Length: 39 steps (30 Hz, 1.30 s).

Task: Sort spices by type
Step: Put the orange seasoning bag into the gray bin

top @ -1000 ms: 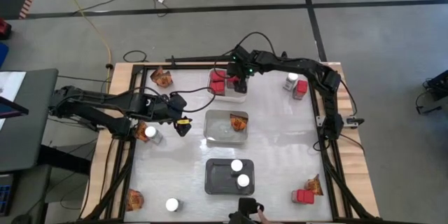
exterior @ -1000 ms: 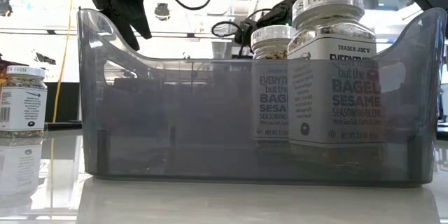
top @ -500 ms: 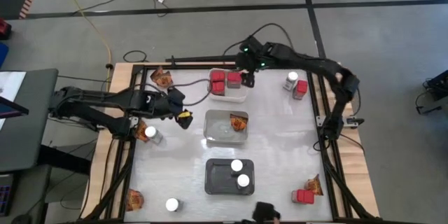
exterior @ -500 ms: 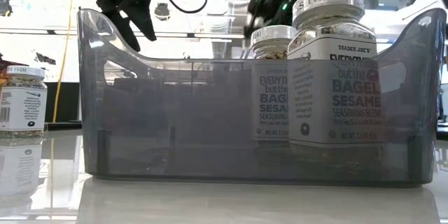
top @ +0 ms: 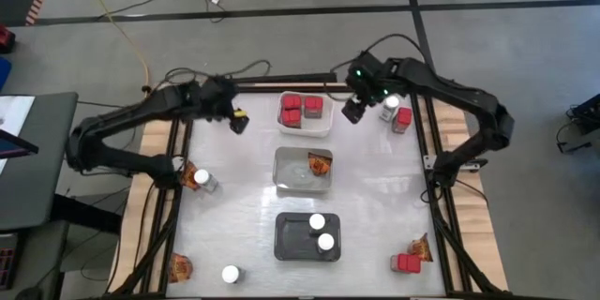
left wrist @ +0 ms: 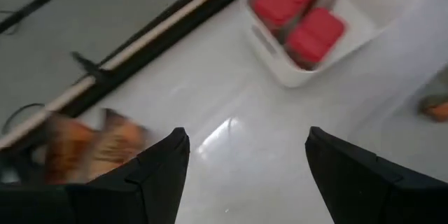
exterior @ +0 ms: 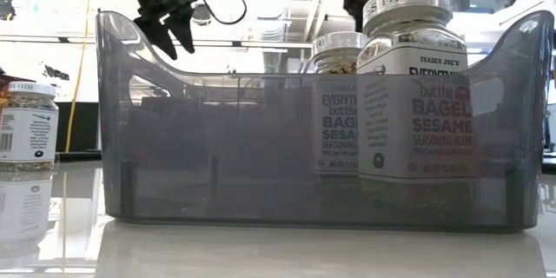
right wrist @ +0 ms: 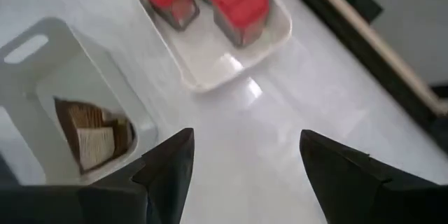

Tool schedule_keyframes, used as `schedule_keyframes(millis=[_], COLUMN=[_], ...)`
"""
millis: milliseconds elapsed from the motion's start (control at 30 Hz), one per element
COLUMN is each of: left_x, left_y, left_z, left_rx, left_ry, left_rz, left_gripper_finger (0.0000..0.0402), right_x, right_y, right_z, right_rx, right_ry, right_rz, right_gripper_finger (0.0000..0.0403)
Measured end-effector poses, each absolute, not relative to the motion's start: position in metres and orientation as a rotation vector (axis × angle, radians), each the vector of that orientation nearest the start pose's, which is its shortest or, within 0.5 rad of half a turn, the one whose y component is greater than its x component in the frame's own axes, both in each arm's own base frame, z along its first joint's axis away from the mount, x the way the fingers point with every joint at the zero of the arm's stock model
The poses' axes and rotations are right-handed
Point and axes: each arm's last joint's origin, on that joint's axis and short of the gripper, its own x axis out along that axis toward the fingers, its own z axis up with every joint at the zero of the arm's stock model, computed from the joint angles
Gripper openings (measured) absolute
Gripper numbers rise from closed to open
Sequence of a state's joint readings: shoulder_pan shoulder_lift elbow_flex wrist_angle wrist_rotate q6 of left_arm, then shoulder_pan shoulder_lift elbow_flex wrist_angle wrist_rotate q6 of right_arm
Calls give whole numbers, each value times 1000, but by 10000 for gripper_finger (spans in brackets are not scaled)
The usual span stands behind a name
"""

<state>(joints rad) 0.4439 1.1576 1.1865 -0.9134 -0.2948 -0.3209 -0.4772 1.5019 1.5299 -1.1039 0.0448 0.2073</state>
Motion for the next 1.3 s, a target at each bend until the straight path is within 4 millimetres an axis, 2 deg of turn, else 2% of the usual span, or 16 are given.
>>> schedule_keyframes(millis=[133,333,467,667,900,1300], left_x=[175,161,160,168,178,184], left_y=[123,151,170,193,208,233], left_z=[344,337,325,300,278,240], left_rx=[-301,-266,-274,-234,-143,-200], left_ry=[854,946,1019,1169,1313,1458], left_rz=[853,836,839,781,759,707], left_gripper_finger=[274,274,274,274,274,273], right_x=[245,219,203,185,178,182], right_y=[-113,-78,-53,-26,-11,-7], right_z=[335,303,286,263,249,251], right_rx=[494,657,724,777,841,862], right_ry=[1028,1041,1015,941,909,866], right_rz=[-652,-741,-789,-824,-840,-815], right_gripper_finger=[286,286,286,286,286,286])
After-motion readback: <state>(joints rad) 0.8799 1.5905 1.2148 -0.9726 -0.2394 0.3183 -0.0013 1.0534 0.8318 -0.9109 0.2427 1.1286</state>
